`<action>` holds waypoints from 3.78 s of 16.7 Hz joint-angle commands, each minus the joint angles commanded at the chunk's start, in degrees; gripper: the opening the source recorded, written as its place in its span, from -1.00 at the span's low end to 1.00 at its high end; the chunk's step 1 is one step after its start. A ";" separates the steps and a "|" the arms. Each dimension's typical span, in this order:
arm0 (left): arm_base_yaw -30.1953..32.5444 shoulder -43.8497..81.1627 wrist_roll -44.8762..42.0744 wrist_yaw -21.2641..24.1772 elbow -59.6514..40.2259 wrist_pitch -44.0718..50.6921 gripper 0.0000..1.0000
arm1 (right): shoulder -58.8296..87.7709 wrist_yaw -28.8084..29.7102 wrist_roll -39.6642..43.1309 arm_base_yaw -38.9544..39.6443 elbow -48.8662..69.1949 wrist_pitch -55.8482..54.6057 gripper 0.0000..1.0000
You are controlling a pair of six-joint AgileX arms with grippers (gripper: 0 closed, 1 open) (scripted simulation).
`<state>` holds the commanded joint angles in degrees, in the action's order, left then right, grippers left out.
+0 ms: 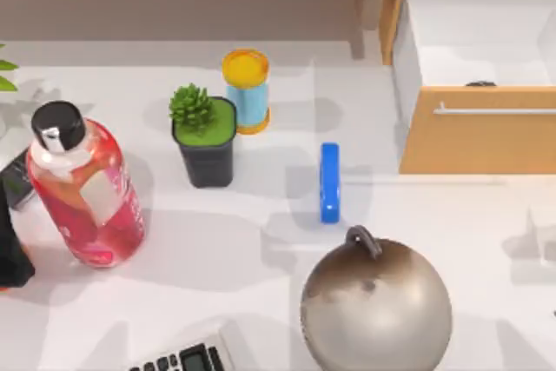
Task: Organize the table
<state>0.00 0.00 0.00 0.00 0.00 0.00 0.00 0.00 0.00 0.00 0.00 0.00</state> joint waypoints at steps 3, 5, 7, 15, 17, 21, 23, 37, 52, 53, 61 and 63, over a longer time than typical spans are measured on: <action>0.00 0.00 0.00 0.00 0.00 0.00 1.00 | 0.56 -0.01 0.00 0.05 0.56 0.37 1.00; 0.00 0.00 0.00 0.00 0.00 0.00 1.00 | 3.47 -0.05 0.02 0.31 3.44 2.28 1.00; 0.00 0.00 0.00 0.00 0.00 0.00 1.00 | 8.79 -0.09 0.06 0.70 8.70 5.56 1.00; 0.00 0.00 0.00 0.00 0.00 0.00 1.00 | 51.57 0.02 0.57 3.01 47.75 27.20 1.00; 0.00 0.00 0.00 0.00 0.00 0.00 1.00 | 65.23 0.07 0.71 3.71 59.37 33.52 1.00; 0.00 0.00 0.00 0.00 0.00 0.00 1.00 | 92.03 0.17 0.99 5.14 82.17 45.87 1.00; 0.00 0.00 0.00 0.00 0.00 0.00 1.00 | 104.06 0.20 1.10 5.83 92.59 51.56 1.00; 0.00 0.00 0.00 0.00 0.00 0.00 1.00 | 139.06 0.24 1.36 7.37 124.21 69.45 1.00; 0.00 0.00 0.00 0.00 0.00 0.00 1.00 | 140.62 0.27 1.32 7.40 120.25 63.92 1.00; 0.00 0.00 0.00 0.00 0.00 0.00 1.00 | 140.62 0.27 1.32 7.40 120.25 63.92 1.00; 0.00 0.00 0.00 0.00 0.00 0.00 1.00 | 140.62 0.27 1.32 7.40 120.25 63.92 0.10; 0.00 0.00 0.00 0.00 0.00 0.00 1.00 | 140.62 0.27 1.32 7.40 120.25 63.92 -0.21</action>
<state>0.00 0.00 0.00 0.00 0.00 0.00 140.62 0.27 1.32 7.40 120.25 63.92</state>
